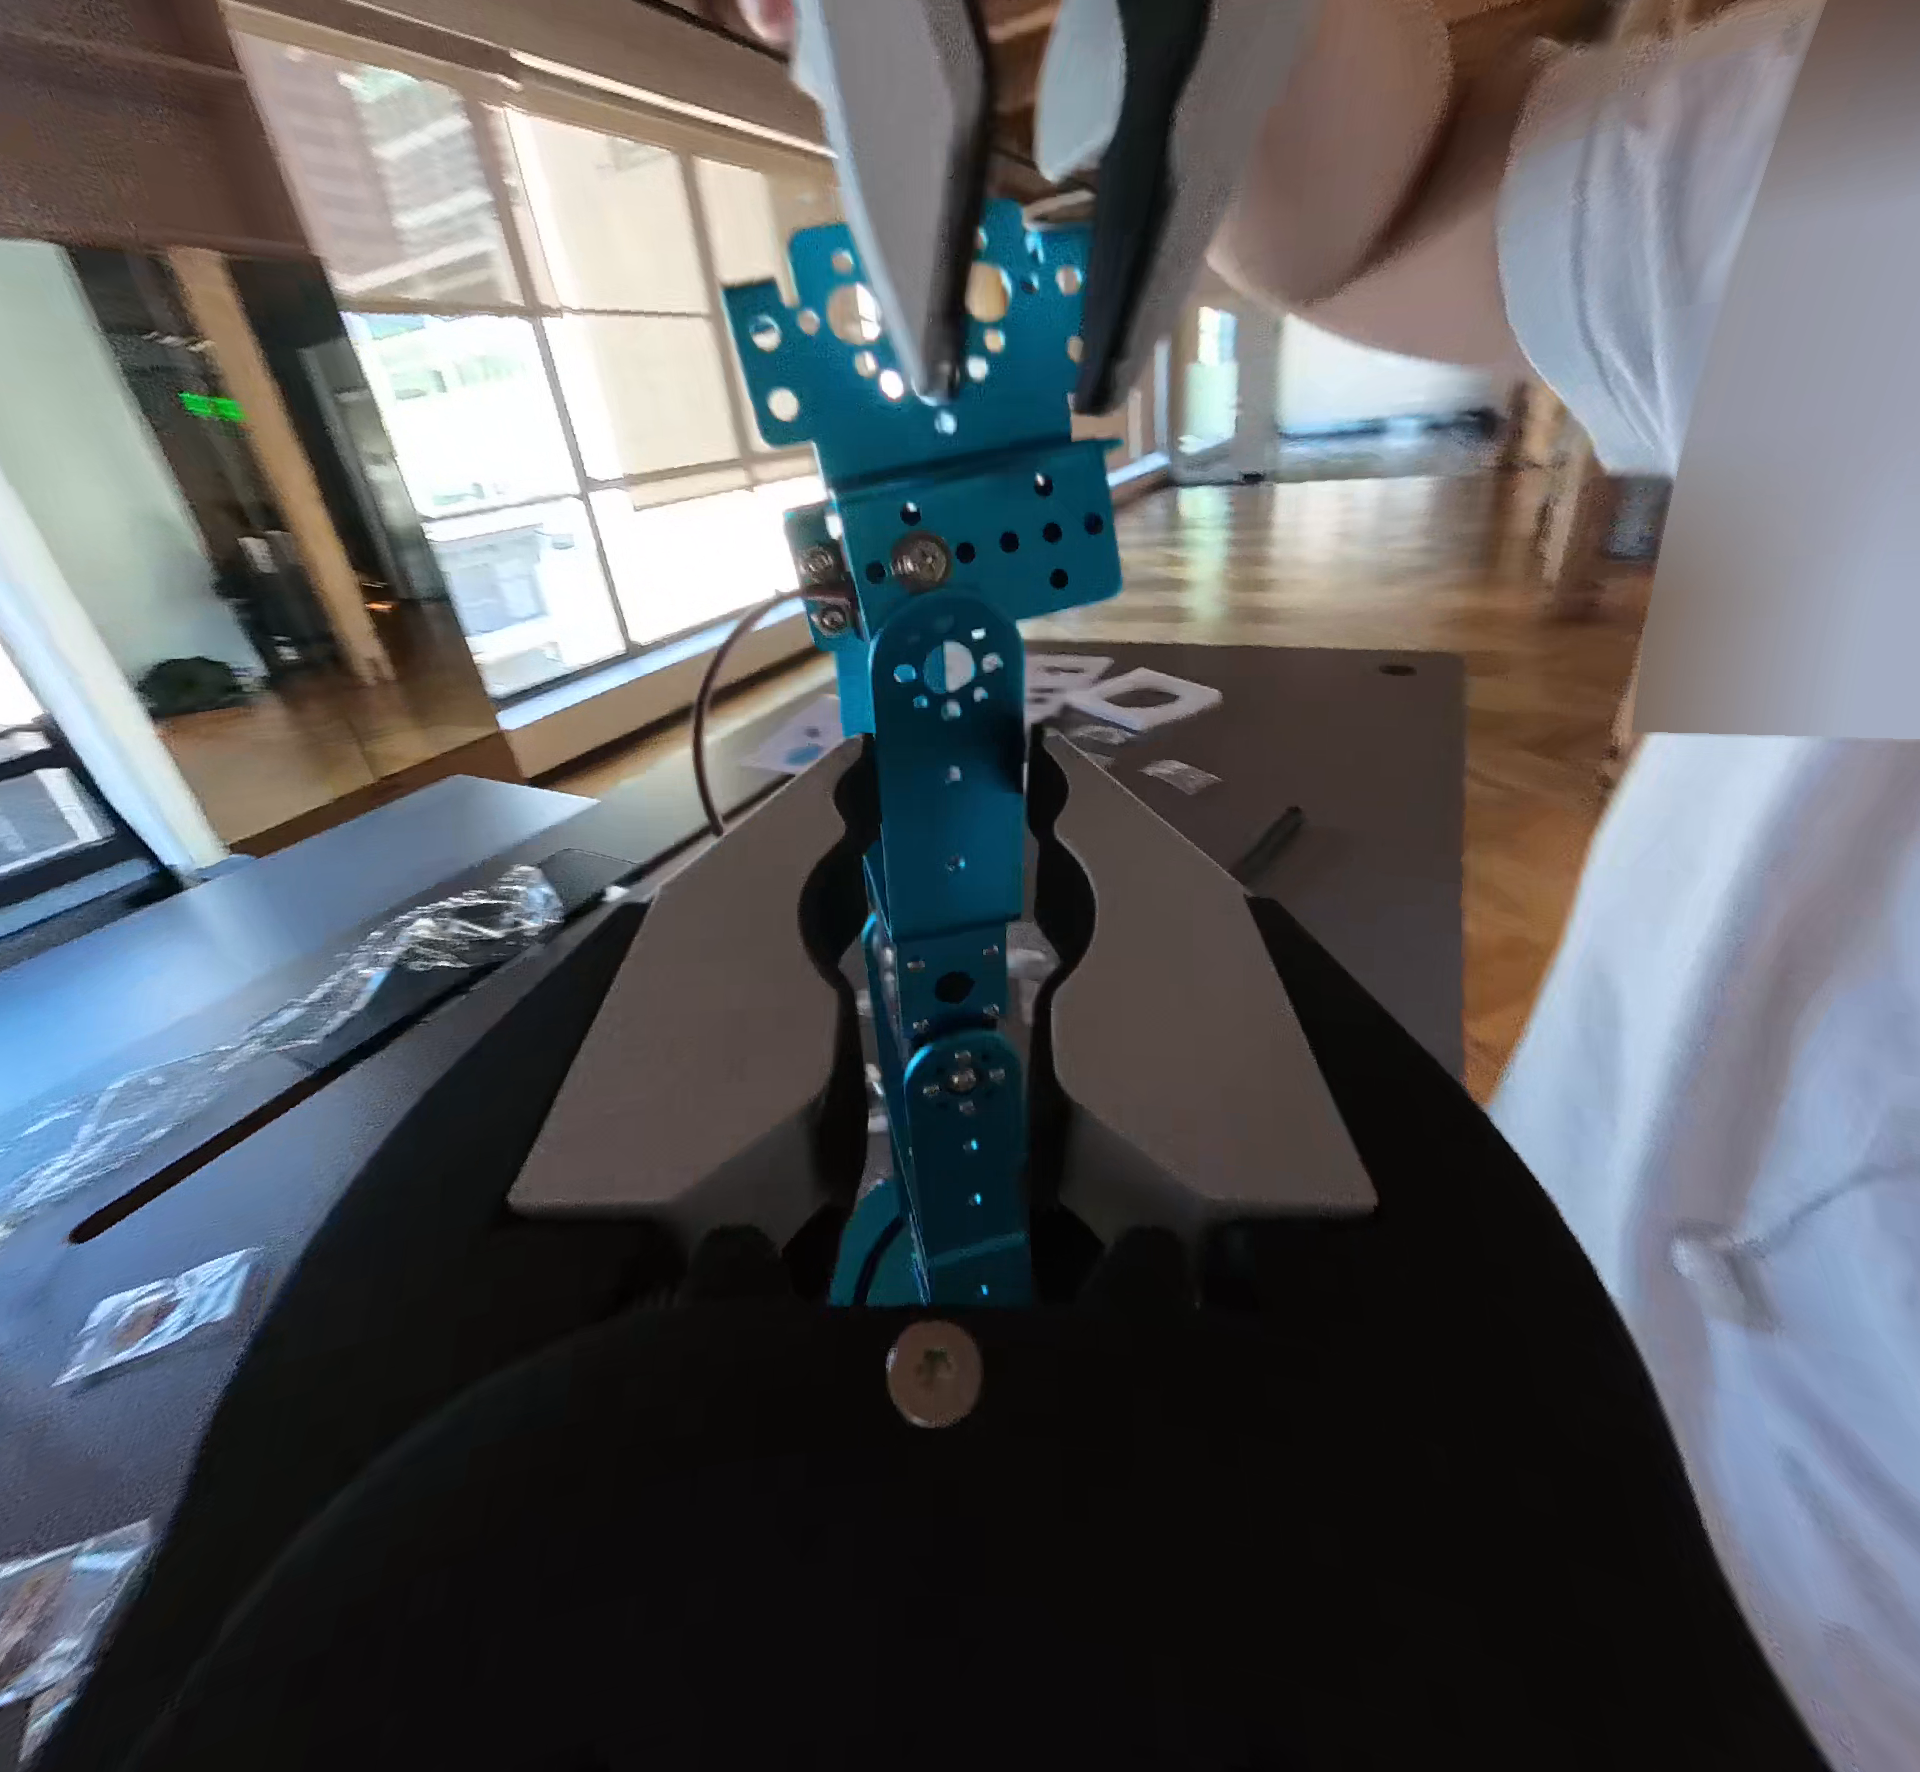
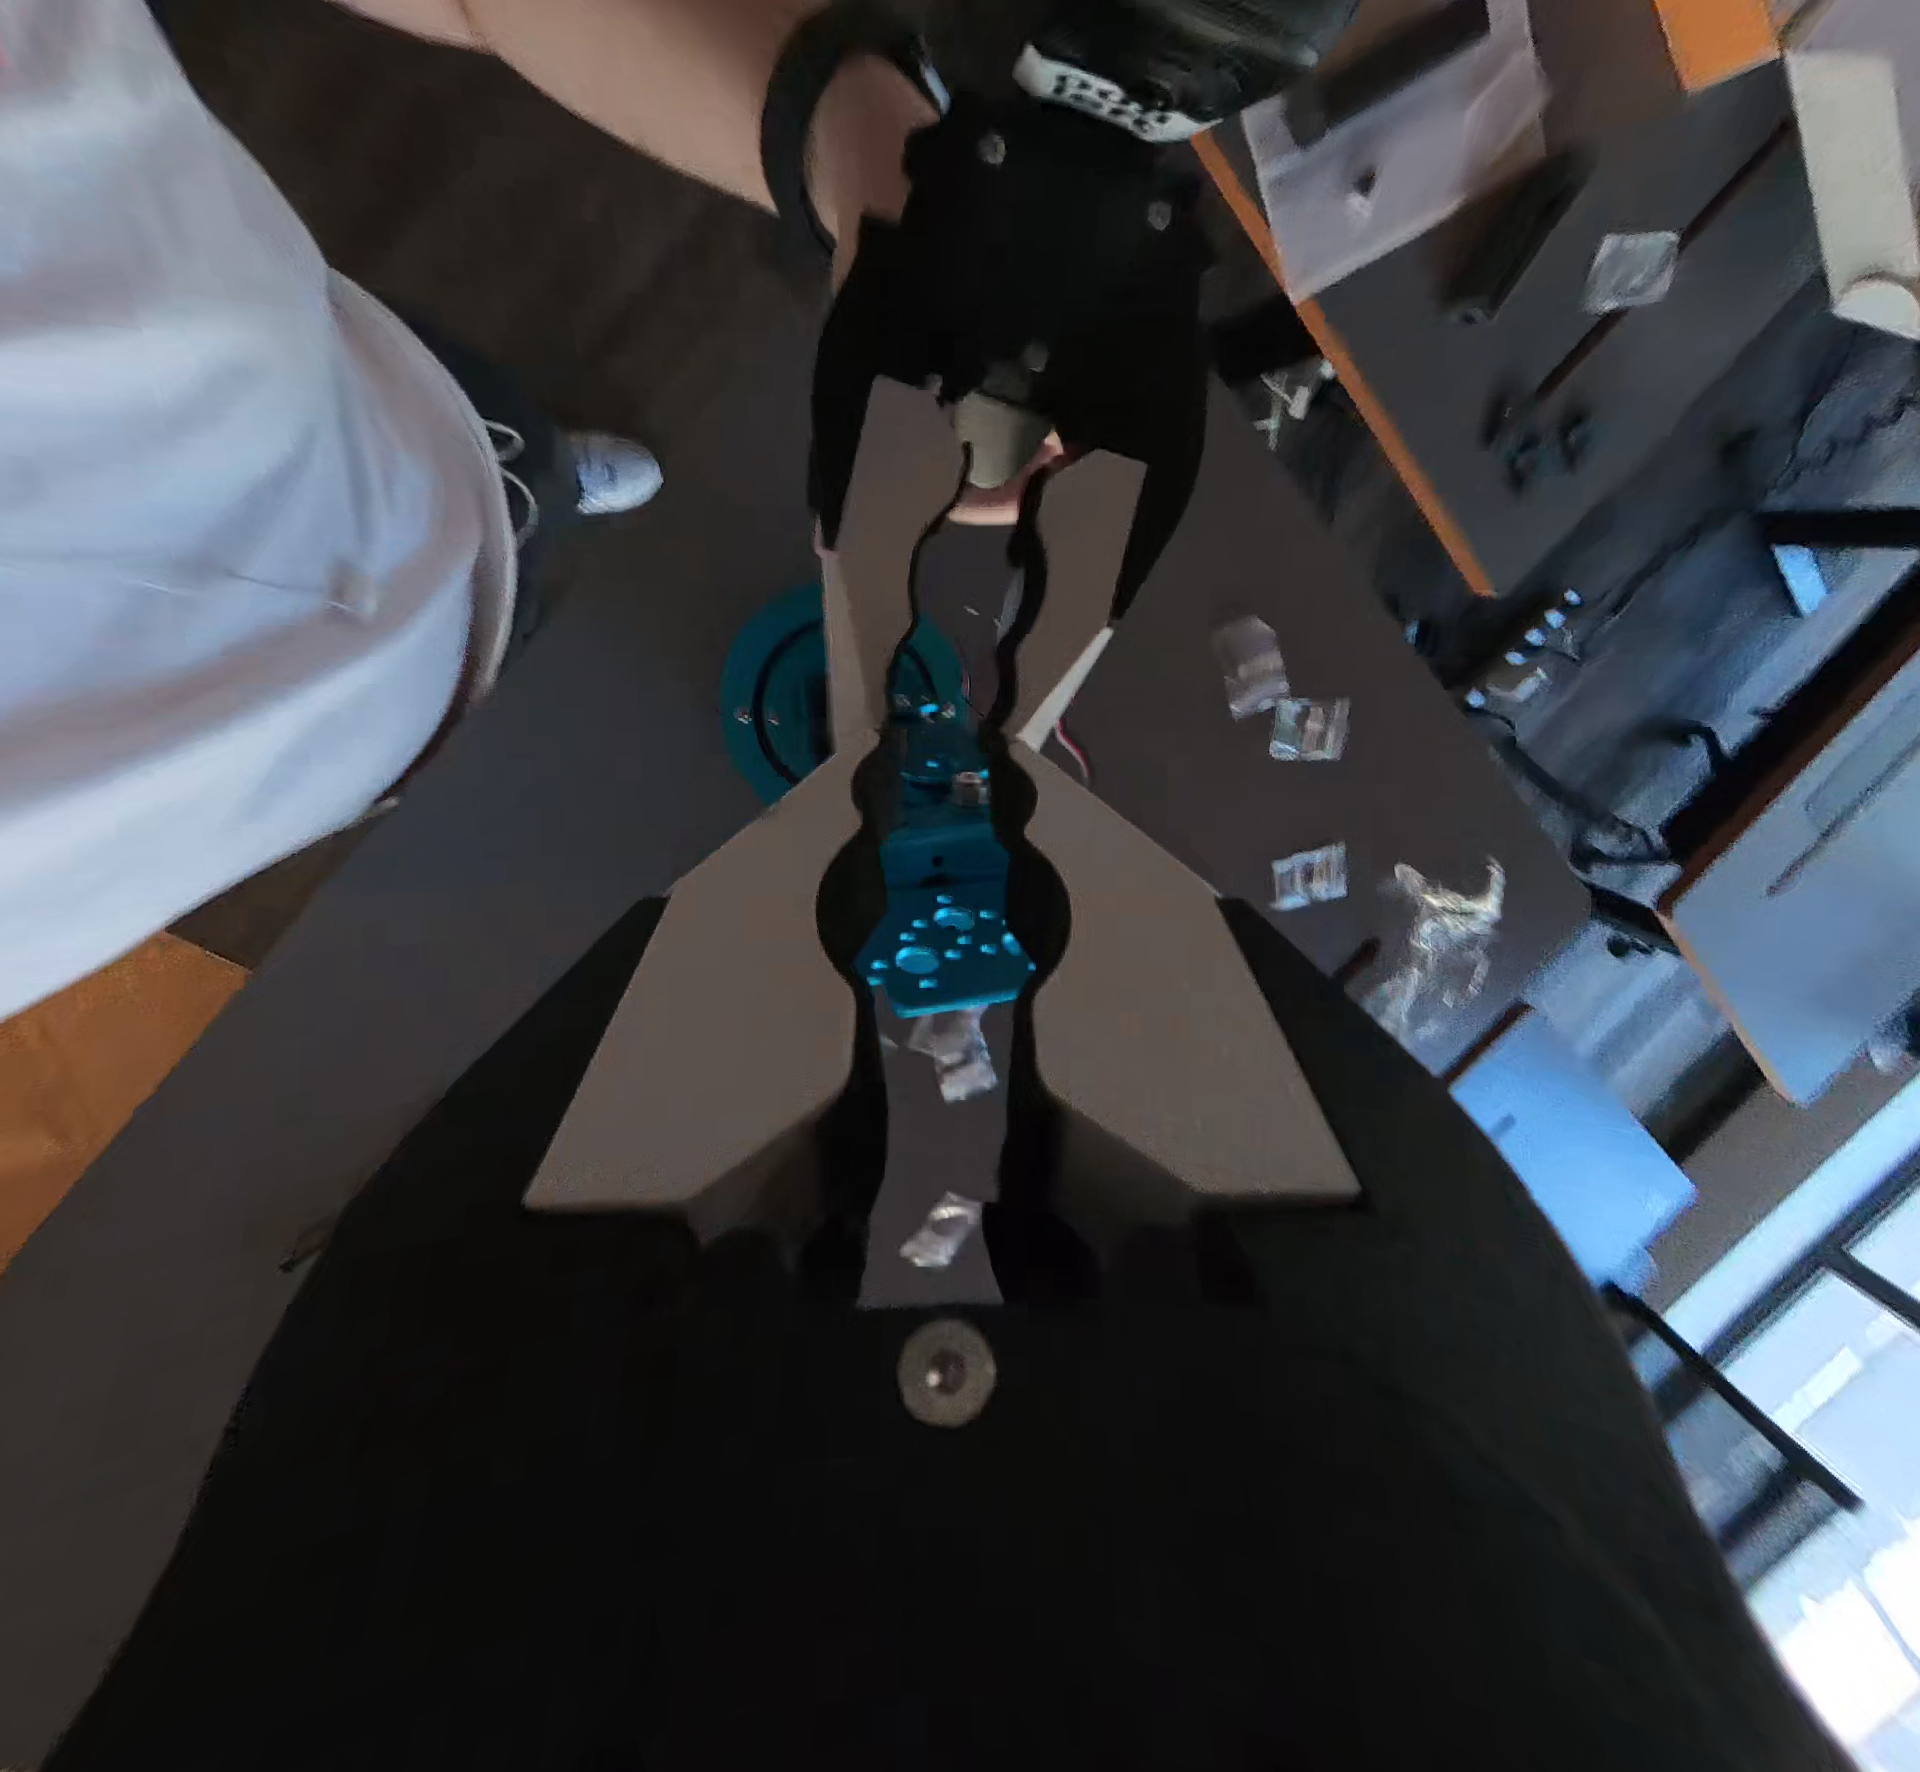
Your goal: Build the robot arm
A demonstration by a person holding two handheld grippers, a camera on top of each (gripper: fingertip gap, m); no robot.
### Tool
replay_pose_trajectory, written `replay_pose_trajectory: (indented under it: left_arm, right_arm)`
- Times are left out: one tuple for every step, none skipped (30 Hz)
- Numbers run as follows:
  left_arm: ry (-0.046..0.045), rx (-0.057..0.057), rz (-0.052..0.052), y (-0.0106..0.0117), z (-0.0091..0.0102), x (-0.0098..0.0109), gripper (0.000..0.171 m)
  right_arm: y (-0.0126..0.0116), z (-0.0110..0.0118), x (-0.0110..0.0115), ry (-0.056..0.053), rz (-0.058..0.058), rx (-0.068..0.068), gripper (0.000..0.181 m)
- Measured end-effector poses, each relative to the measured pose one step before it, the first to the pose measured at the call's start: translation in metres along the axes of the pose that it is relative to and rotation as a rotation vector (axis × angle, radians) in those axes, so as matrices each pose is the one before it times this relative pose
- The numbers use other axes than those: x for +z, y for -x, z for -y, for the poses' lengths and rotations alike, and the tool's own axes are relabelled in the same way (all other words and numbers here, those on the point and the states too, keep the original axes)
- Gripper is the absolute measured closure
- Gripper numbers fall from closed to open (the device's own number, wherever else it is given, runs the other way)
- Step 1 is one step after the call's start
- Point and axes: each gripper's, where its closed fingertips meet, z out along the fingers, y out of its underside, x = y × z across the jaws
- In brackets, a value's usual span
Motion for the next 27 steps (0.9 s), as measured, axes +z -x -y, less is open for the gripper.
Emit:
replay_pose_trajectory:
  left_arm:
    - [0.01606,-0.0089,-0.0592,-0.00378,-0.00272,-0.00069,0.141]
    - [-0.00337,-0.0126,-0.0608,-0.00331,-0.00007,-0.00173,0.136]
    - [-0.01640,-0.0134,-0.0551,-0.00170,0.00135,-0.00247,0.135]
    - [-0.01697,-0.0169,-0.0532,-0.00078,0.00145,-0.00231,0.137]
    - [-0.01521,-0.0167,-0.0468,0.00024,0.00163,-0.00148,0.140]
    - [-0.01148,-0.0110,-0.0456,0.00007,0.00137,-0.00019,0.143]
    - [-0.00568,-0.0074,-0.0446,0.00006,0.00099,0.00043,0.145]
    - [-0.00086,-0.0075,-0.0414,0.00075,0.00082,0.00009,0.147]
    - [-0.00063,-0.0103,-0.0455,0.00018,0.00080,-0.00072,0.152]
    - [0.00051,-0.0134,-0.0490,-0.00056,0.00036,-0.00061,0.153]
    - [0.00010,-0.0130,-0.0340,0.00045,0.00026,-0.00012,0.155]
    - [0.00192,-0.0089,-0.0249,-0.00080,-0.00019,0.00084,0.155]
    - [0.00297,0.0036,-0.0103,-0.00139,-0.00037,0.00113,0.155]
    - [0.00196,0.0106,0.0065,-0.00041,-0.00009,0.00068,0.156]
    - [-0.00045,0.0086,0.0100,-0.00065,0.00006,0.00024,0.156]
    - [-0.00340,0.0037,0.0137,-0.00020,0.00010,0.00026,0.156]
    - [-0.00551,-0.0011,0.0152,0.00006,-0.00003,0.00038,0.156]
    - [-0.00735,-0.0037,0.0156,0.00003,0.00008,0.00076,0.156]
    - [-0.00634,-0.0050,0.0168,-0.00011,-0.00013,0.00118,0.156]
    - [-0.00401,-0.0072,0.0230,0.00010,-0.00008,0.00187,0.156]
    - [-0.00099,-0.0068,0.0285,0.00010,-0.00030,0.00225,0.157]
    - [0.00247,-0.0005,0.0370,0.00031,-0.00041,0.00279,0.157]
    - [0.00533,0.0083,0.0436,0.00028,-0.00048,0.00325,0.157]
    - [0.00690,0.0138,0.0484,0.00051,-0.00059,0.00351,0.158]
    - [0.00628,0.0095,0.0469,0.00051,-0.00038,0.00378,0.158]
    - [0.00349,0.0018,0.0466,0.00075,-0.00017,0.00377,0.158]
    - [0.00004,0.0016,0.0488,0.00118,0.00013,0.00369,0.158]
  right_arm:
    - [-0.00217,-0.00089,0.00098,0.0237,-0.0115,-0.0096,0.164]
    - [0.00064,-0.00011,0.00026,0.0115,0.0112,0.0035,0.164]
    - [0.00074,-0.00083,0.00063,0.0113,0.0142,0.0116,0.164]
    - [0.00001,-0.00160,0.00146,0.0120,0.0065,0.0043,0.164]
    - [-0.00029,-0.00206,0.00267,0.0132,-0.0019,-0.0069,0.163]
    - [-0.00056,-0.00381,0.00355,0.0258,-0.0065,-0.0115,0.163]
    - [0.00169,-0.00372,0.00357,0.0258,0.0065,-0.0106,0.161]
    - [0.00288,-0.00038,0.00200,0.0068,0.0165,0.0052,0.160]
    - [-0.00100,0.00043,-0.00014,0.0013,-0.0116,0.0021,0.160]
    - [-0.00176,0.00000,-0.00105,0.0020,-0.0254,-0.0083,0.160]
    - [-0.00367,0.00030,-0.00219,-0.0010,-0.0442,-0.0106,0.160]
    - [-0.00323,0.00196,-0.00315,-0.0151,-0.0480,-0.0025,0.158]
    - [-0.00248,0.00334,-0.00437,-0.0292,-0.0468,0.0089,0.156]
    - [-0.00073,0.00280,-0.00536,-0.0318,-0.0411,0.0132,0.153]
    - [-0.00246,0.00155,-0.00718,-0.0319,-0.0526,0.0223,0.151]
    - [-0.00325,0.00250,-0.00846,-0.0494,-0.0566,0.0385,0.148]
    - [-0.00313,0.00244,-0.00920,-0.0623,-0.0555,0.0577,0.144]
    - [-0.00439,0.00093,-0.01003,-0.0620,-0.0657,0.0764,0.140]
    - [-0.00462,0.00040,-0.01041,-0.0719,-0.0724,0.0881,0.137]
    - [-0.00397,0.00003,-0.01048,-0.0920,-0.0766,0.0971,0.133]
    - [-0.00277,-0.00075,-0.01005,-0.1098,-0.0753,0.1017,0.129]
    - [-0.00291,-0.00384,-0.01000,-0.1037,-0.0768,0.0935,0.125]
    - [-0.00301,-0.00791,-0.01002,-0.0802,-0.0753,0.0701,0.122]
    - [-0.00493,-0.00925,-0.00961,-0.0756,-0.0803,0.0693,0.118]
    - [-0.00341,-0.00917,-0.00824,-0.0698,-0.0589,0.0658,0.114]
    - [-0.00059,-0.01041,-0.00576,-0.0473,-0.0262,0.0475,0.111]
    - [-0.00183,-0.01110,-0.00306,-0.0193,-0.0159,0.0386,0.107]
